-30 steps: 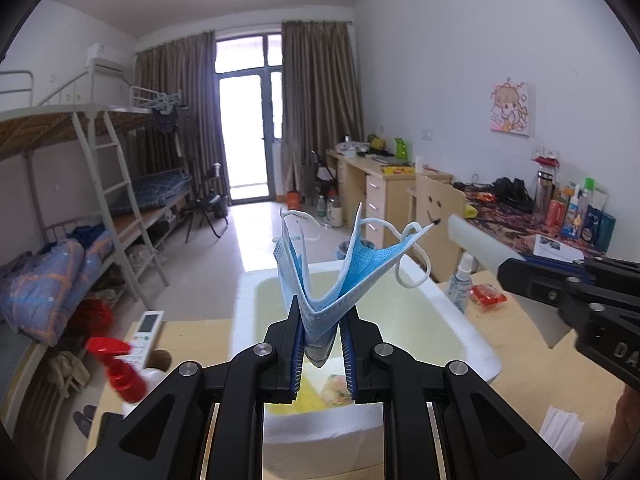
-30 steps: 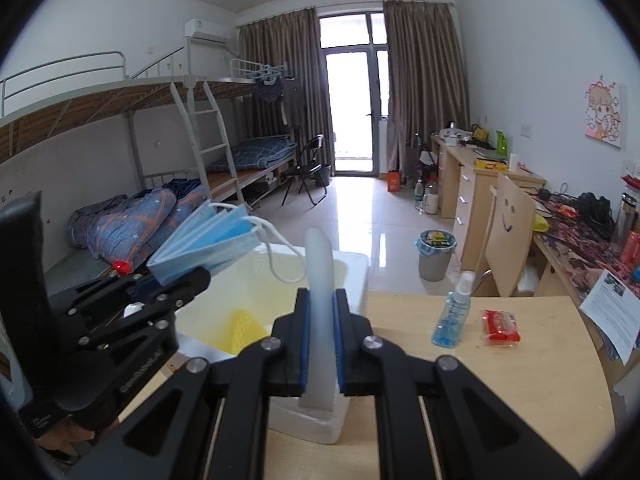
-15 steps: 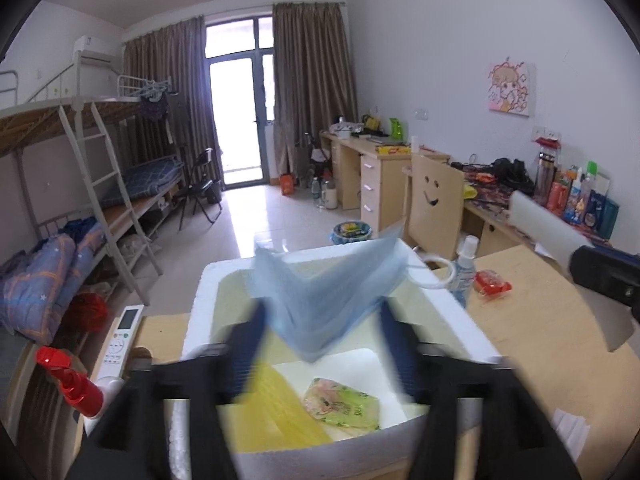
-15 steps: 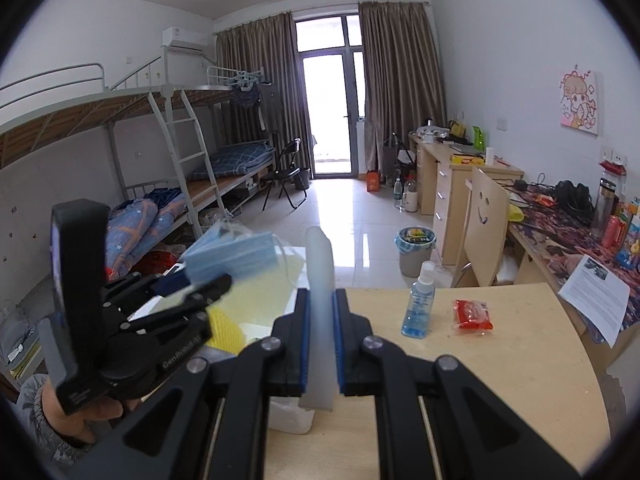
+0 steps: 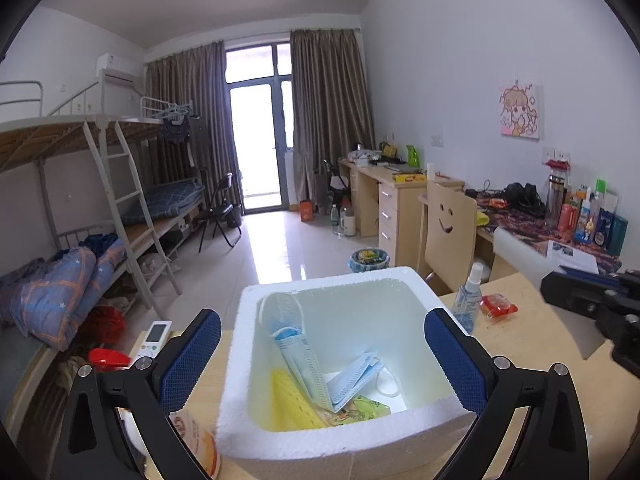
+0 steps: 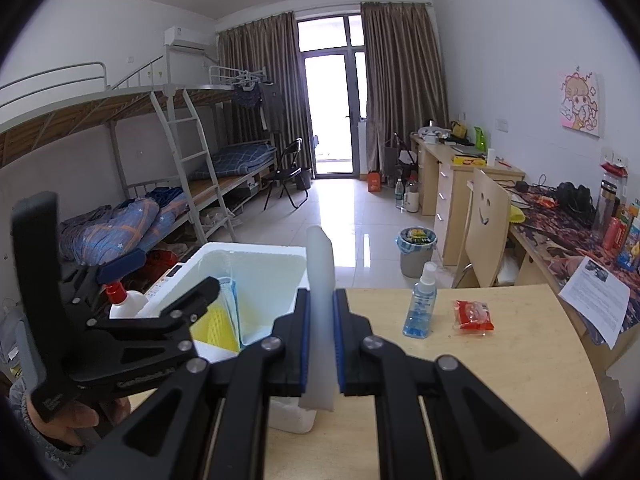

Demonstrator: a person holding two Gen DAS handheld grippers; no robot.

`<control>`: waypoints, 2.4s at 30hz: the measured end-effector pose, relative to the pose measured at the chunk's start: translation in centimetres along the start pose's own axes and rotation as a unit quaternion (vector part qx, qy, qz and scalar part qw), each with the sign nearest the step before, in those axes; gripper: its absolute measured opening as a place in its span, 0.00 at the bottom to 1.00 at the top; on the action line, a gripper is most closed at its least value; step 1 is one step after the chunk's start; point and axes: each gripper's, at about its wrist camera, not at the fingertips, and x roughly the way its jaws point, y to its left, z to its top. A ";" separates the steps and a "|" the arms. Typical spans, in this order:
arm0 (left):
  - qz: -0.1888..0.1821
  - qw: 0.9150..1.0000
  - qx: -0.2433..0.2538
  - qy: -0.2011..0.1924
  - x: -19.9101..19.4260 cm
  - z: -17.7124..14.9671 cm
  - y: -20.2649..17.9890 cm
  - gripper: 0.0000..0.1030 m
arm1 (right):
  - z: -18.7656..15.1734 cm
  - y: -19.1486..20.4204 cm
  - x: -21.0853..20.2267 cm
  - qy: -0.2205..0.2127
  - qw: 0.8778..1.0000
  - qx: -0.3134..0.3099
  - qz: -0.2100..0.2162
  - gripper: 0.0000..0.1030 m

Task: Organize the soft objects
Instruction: 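Lower the foam roll into the box and open the right tool, then withdraw both tools from the box back over the sock and tissue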

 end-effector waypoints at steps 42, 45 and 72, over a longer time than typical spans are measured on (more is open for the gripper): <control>0.087 0.994 -0.051 -0.051 -9.4 -2.0 8.2 0.99 | 1.1 7.2 7.9 0.062 0.995 -0.033 0.071 0.35; 0.087 0.994 -0.052 -0.052 -9.5 -2.1 8.2 0.99 | 1.2 7.1 7.6 0.056 0.996 -0.023 0.071 0.66; 0.059 0.996 -0.045 -0.057 -12.4 -2.6 6.0 0.99 | 0.7 6.4 0.2 0.007 0.999 -0.036 0.033 0.86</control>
